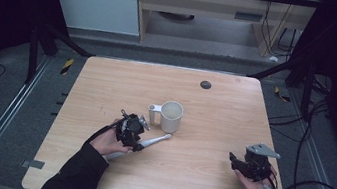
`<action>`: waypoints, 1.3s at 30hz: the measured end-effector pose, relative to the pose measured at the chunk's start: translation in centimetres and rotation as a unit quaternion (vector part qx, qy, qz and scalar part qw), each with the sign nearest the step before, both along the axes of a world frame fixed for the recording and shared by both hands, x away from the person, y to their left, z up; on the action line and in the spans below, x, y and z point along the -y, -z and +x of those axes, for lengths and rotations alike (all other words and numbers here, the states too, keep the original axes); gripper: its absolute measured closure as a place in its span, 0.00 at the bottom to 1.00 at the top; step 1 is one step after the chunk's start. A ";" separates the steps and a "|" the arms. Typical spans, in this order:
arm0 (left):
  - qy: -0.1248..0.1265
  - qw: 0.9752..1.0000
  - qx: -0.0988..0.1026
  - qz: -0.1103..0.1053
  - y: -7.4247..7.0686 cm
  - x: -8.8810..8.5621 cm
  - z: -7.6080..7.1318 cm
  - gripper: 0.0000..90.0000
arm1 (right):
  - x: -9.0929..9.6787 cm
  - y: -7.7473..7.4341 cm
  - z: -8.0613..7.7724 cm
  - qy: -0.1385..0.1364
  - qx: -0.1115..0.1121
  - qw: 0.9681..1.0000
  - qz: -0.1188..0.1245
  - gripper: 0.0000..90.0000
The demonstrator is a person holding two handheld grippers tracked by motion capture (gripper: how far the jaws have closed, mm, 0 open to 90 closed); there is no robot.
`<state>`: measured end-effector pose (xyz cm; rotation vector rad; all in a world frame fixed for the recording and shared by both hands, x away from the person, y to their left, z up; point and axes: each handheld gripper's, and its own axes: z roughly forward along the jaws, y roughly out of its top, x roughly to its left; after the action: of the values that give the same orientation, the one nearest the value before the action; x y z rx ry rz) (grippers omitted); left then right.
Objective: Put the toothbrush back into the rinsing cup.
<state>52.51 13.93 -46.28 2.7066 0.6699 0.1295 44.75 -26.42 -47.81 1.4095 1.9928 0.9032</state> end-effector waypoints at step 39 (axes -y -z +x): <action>0.001 1.000 -0.001 -0.005 -2.9 0.2 -1.9 0.74 | 0.0 0.1 -0.1 -0.002 -0.001 1.000 -0.005 0.40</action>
<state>50.57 13.72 -43.37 2.6975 0.6662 0.1211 44.68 -26.47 -47.95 1.4038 1.9992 0.8930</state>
